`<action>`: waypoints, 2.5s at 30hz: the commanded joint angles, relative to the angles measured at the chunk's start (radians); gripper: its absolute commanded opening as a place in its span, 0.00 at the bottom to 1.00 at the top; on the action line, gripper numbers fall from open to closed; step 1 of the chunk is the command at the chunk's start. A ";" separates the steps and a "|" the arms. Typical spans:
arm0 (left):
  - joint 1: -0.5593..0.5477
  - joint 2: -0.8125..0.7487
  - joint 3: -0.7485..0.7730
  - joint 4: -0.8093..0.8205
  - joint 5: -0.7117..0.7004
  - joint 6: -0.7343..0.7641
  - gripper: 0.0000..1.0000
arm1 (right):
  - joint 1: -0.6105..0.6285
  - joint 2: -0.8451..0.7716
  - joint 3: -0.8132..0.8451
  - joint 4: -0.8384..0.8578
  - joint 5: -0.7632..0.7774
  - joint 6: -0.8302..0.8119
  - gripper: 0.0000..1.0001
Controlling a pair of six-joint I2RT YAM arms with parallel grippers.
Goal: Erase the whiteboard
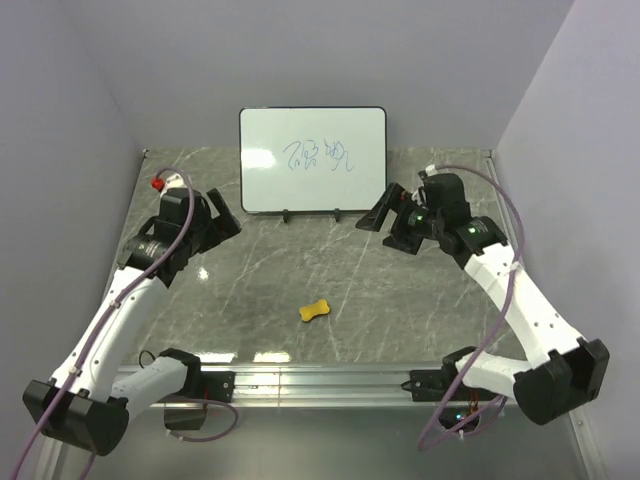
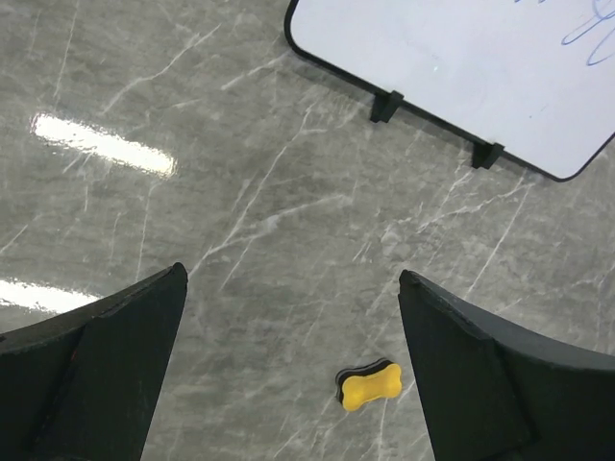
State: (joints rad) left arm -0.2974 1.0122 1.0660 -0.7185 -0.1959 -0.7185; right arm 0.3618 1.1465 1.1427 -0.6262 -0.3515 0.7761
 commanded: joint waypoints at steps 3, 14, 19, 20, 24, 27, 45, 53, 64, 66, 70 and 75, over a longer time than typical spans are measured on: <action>-0.003 0.023 0.012 -0.053 -0.002 -0.016 0.98 | 0.009 0.071 -0.014 0.024 -0.076 0.043 1.00; -0.003 0.020 0.000 -0.071 -0.033 0.011 0.93 | 0.184 0.289 0.071 -0.262 -0.068 0.187 0.97; -0.003 -0.010 -0.075 -0.046 -0.024 0.021 0.93 | 0.276 0.389 0.126 -0.357 -0.159 0.149 0.98; -0.003 -0.018 -0.086 -0.045 -0.017 0.021 0.93 | 0.288 0.407 0.126 -0.353 -0.176 0.152 0.98; -0.011 -0.030 -0.124 -0.036 0.000 0.019 0.93 | 0.330 0.433 0.040 -0.236 -0.263 0.248 0.98; -0.020 -0.040 -0.109 -0.059 -0.002 0.011 0.93 | 0.336 0.420 -0.044 -0.114 -0.245 0.379 0.97; -0.062 -0.075 -0.041 -0.027 0.015 0.062 0.95 | 0.443 0.671 0.075 -0.038 -0.069 0.744 0.95; -0.063 -0.113 -0.064 -0.022 -0.016 0.085 0.97 | 0.430 0.730 0.052 -0.088 -0.003 0.743 0.91; -0.078 -0.093 -0.078 -0.001 0.006 0.088 0.97 | 0.405 0.803 0.144 -0.220 0.132 0.657 0.55; -0.078 -0.087 -0.083 0.002 0.007 0.091 0.97 | 0.416 0.826 0.186 -0.256 0.140 0.626 0.50; -0.078 -0.075 -0.090 0.004 0.006 0.093 0.97 | 0.434 0.877 0.275 -0.306 0.137 0.588 0.43; -0.078 -0.072 -0.104 0.002 0.003 0.094 0.97 | 0.424 0.872 0.267 -0.313 0.151 0.565 0.16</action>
State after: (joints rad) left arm -0.3710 0.9405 0.9726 -0.7429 -0.1909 -0.6464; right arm 0.7876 2.0247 1.3930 -0.8814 -0.2424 1.3666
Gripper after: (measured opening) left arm 0.969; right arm 0.486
